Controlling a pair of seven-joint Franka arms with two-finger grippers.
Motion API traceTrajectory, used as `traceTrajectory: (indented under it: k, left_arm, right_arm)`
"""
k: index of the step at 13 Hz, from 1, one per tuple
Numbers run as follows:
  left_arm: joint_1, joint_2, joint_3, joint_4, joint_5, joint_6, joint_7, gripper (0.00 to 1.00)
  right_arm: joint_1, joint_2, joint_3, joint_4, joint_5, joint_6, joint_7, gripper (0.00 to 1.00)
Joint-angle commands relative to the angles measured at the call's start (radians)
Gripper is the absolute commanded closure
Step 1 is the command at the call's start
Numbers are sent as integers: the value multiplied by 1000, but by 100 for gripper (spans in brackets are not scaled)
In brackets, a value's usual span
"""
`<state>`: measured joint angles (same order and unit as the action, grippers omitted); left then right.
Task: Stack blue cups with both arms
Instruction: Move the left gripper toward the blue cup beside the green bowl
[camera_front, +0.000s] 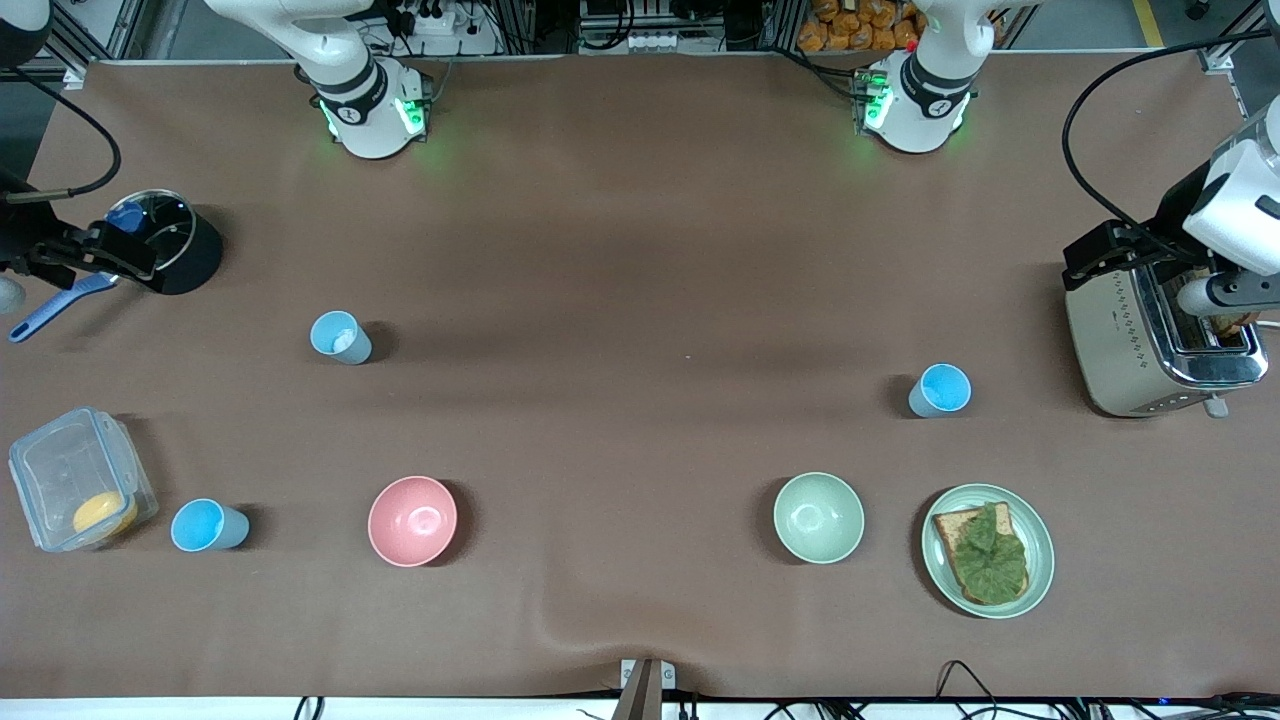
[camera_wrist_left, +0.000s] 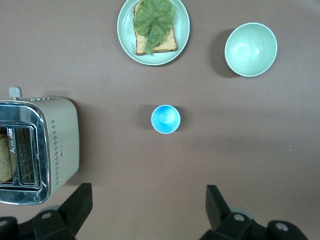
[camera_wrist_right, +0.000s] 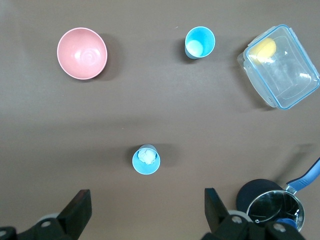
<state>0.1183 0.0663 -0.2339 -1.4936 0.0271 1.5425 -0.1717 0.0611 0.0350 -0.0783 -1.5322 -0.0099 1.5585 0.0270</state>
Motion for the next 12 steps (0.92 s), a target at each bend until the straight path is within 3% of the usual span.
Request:
traceTrajectory:
  k: [1,12]
  left_arm:
    - [-2,-6,-5,-2,1,-1,14,0]
    - [-11,17,-7,-1,-7,5,8,0]
  right_arm:
    - [11,3,-8,-2,7,-3,-2,0]
    - [8,3,-8,-2,7,-3,-2,0]
